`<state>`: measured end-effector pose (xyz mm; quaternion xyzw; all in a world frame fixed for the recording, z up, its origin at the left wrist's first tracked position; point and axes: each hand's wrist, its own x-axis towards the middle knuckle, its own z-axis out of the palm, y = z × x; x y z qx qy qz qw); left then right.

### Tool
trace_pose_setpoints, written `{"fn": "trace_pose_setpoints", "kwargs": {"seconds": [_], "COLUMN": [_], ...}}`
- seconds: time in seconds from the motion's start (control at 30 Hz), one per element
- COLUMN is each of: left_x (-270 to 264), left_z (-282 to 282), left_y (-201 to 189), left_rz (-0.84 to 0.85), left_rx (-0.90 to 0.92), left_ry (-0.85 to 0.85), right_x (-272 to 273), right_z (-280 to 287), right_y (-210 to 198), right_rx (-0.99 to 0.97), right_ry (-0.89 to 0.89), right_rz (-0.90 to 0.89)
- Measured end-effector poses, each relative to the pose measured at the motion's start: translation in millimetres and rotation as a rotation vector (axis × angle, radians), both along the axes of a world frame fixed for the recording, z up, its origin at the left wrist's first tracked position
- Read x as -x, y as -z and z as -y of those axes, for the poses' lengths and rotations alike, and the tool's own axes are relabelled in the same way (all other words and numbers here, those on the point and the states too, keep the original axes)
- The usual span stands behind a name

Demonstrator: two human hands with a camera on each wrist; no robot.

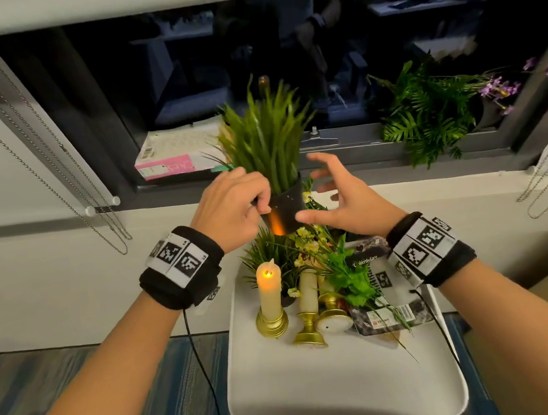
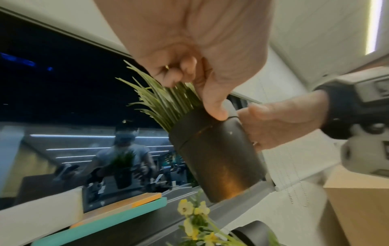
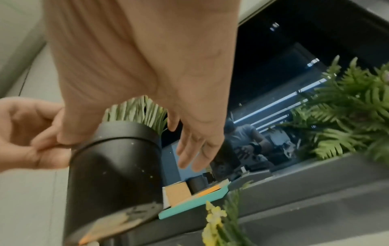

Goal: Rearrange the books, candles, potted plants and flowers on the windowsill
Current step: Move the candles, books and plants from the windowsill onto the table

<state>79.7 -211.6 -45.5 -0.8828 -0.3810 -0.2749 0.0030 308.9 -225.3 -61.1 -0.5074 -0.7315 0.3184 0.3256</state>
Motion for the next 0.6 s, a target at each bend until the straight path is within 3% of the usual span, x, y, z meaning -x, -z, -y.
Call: {"fn": "trace_pose_setpoints", "kwargs": {"seconds": [0.13, 0.27, 0.37, 0.47, 0.6], "left_x": [-13, -17, -3, 23, 50], "left_z": [27, 48, 56, 49, 30], "left_y": [-4, 12, 23, 36, 68], "left_rz": [-0.082, -0.026, 0.207, 0.364, 0.29], "left_rx": [0.026, 0.167, 0.394, 0.452, 0.44], "left_ry": [0.212, 0.268, 0.166, 0.002, -0.28], "right_x": [7, 5, 3, 1, 16], "right_z": [16, 40, 55, 70, 89], "right_y": [-3, 11, 24, 29, 50], "right_rx": [0.07, 0.124, 0.2, 0.289, 0.454], "right_ry": [-0.119, -0.13, -0.177, -0.244, -0.362], "right_rz": [-0.227, -0.235, -0.095, 0.017, 0.011]}}
